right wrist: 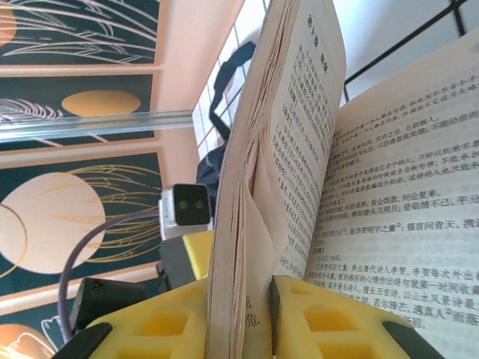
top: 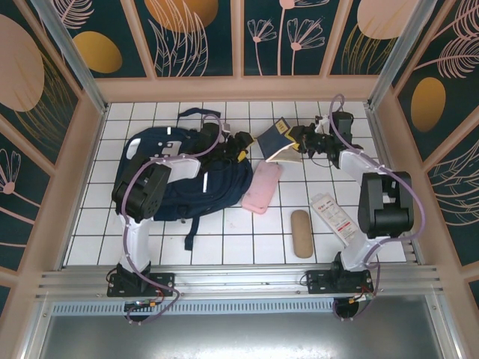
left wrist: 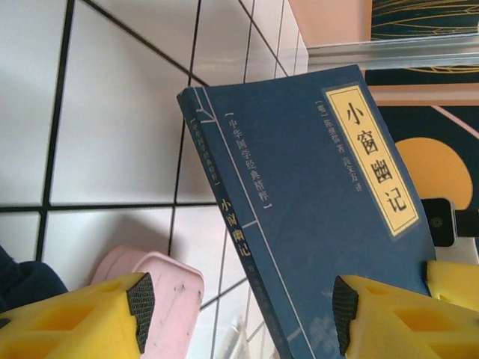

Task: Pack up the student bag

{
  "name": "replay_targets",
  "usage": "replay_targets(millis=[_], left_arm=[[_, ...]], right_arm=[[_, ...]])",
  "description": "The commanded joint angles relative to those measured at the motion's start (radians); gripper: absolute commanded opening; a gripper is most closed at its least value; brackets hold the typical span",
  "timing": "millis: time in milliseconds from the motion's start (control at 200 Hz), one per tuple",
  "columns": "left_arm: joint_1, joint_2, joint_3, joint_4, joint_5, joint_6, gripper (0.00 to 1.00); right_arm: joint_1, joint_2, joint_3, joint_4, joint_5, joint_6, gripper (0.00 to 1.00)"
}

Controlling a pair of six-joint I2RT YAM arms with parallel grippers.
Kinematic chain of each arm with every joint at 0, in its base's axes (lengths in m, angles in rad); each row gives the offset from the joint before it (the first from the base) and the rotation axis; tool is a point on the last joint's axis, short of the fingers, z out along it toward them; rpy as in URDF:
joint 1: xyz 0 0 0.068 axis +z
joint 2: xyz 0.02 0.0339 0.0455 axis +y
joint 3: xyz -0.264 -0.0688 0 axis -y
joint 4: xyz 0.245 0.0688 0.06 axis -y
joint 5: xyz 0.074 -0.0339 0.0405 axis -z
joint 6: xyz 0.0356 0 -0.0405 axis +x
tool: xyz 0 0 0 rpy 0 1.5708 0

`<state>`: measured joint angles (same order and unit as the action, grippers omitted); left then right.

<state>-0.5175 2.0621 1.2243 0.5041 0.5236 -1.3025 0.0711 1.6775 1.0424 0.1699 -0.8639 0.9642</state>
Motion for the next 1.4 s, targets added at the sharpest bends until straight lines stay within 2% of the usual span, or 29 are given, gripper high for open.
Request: replay_targets(millis=[0, 195, 405, 601, 741, 961, 1091, 1171, 1316, 1391], left_arm=[[-0.044, -0.041, -0.038, 0.082, 0.026, -0.122, 0.67], [-0.063, -0.039, -0.085, 0.191, -0.003, -0.254, 0.66], [-0.08, -0.018, -0.058, 0.261, -0.031, -0.324, 0.59], [-0.082, -0.027, -0.017, 0.272, -0.037, -0.339, 0.44], [-0.081, -0.054, -0.04, 0.26, -0.057, -0.324, 0.37], [-0.081, -0.094, -0.057, 0.221, -0.072, -0.277, 0.13], [-0.08, -0.125, -0.042, 0.132, -0.095, -0.196, 0.04], [-0.081, -0.141, -0.025, 0.077, -0.111, -0.146, 0.0], [-0.08, -0.157, -0.013, 0.034, -0.127, -0.099, 0.0], [-0.08, -0.161, -0.011, 0.024, -0.132, -0.089, 0.0]], right_arm=[[0.014, -0.097, -0.049, 0.105, -0.005, 0.065, 0.24], [0.024, -0.23, -0.134, 0.146, 0.018, 0.116, 0.25], [0.07, -0.308, -0.184, 0.156, 0.027, 0.133, 0.25], [0.092, -0.353, -0.246, 0.199, 0.039, 0.165, 0.25], [0.095, -0.378, -0.259, 0.199, 0.047, 0.171, 0.25], [0.096, -0.41, -0.242, 0.079, 0.082, 0.093, 0.26], [0.096, -0.422, -0.226, 0.007, 0.104, 0.038, 0.31], [0.096, -0.428, -0.209, -0.031, 0.106, 0.01, 0.39], [0.095, -0.452, -0.151, -0.142, 0.148, -0.072, 0.56], [0.097, -0.477, -0.125, -0.182, 0.177, -0.107, 0.61]])
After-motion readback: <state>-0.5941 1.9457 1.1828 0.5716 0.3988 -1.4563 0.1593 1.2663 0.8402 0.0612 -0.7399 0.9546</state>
